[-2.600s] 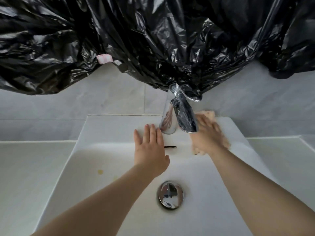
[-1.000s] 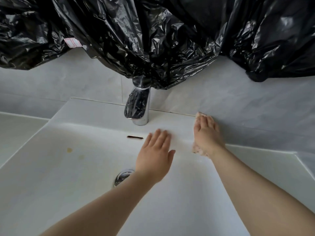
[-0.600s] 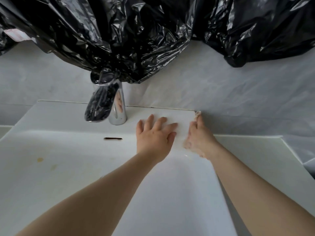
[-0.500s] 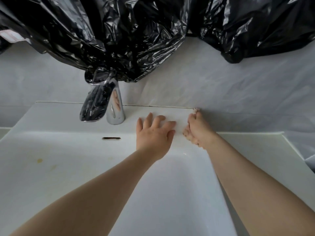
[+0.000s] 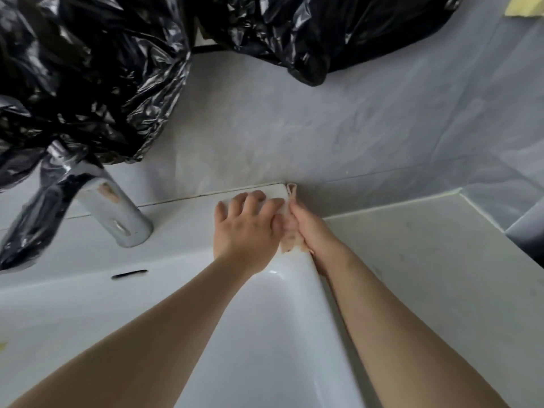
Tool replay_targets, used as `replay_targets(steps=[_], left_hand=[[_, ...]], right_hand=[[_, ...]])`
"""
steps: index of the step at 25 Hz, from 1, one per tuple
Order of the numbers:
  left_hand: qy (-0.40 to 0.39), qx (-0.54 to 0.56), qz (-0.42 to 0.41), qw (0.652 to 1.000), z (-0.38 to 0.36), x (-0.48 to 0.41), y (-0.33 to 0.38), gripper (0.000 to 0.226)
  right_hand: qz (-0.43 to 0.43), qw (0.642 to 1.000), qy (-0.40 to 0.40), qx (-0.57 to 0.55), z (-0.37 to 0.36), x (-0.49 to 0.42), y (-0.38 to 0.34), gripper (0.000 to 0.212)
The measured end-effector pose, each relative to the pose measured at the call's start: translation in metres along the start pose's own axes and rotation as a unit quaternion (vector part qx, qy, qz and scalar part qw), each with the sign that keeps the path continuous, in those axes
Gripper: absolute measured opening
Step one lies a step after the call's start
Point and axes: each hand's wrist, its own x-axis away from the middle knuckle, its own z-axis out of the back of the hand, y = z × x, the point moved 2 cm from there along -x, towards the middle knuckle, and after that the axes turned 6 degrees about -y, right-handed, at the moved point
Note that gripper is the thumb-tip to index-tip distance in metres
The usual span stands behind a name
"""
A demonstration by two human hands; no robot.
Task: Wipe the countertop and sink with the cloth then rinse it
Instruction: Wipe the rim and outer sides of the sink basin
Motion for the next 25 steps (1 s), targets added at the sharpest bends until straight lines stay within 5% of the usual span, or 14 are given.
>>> replay_targets(steps=[5, 7, 12, 15, 17, 21, 25], left_hand=[[-0.016, -0.017, 0.015, 1.0, -0.004, -0.001, 0.001, 0.047], [-0.011, -0.017, 0.02, 1.0, -0.004, 0.0, 0.004, 0.049], [0.012, -0.024, 0.02, 0.999, -0.005, -0.001, 0.003, 0.06], [0.023, -0.03, 0.019, 0.999, -0.007, 0.0, 0.004, 0.067], [0.031, -0.028, 0.021, 0.999, -0.007, 0.0, 0.004, 0.067], [0.03, -0.025, 0.026, 0.999, -0.007, 0.0, 0.005, 0.068], [0.033, -0.029, 0.022, 0.999, -0.008, 0.0, 0.005, 0.067]], right_hand=[[-0.018, 0.996, -0.078, -0.044, 0.024, 0.016, 0.08, 0.038], [0.043, 0.991, -0.081, -0.095, 0.015, 0.012, 0.049, 0.022], [0.125, 0.972, -0.179, -0.09, 0.015, -0.003, 0.03, 0.039], [0.026, 0.992, -0.122, -0.007, 0.021, 0.005, 0.052, 0.035], [0.065, 0.997, -0.047, -0.011, 0.025, 0.011, 0.062, 0.033], [0.057, 0.99, -0.095, -0.084, 0.009, -0.002, 0.029, 0.025], [0.017, 0.986, -0.135, -0.1, 0.011, 0.007, 0.029, 0.046]])
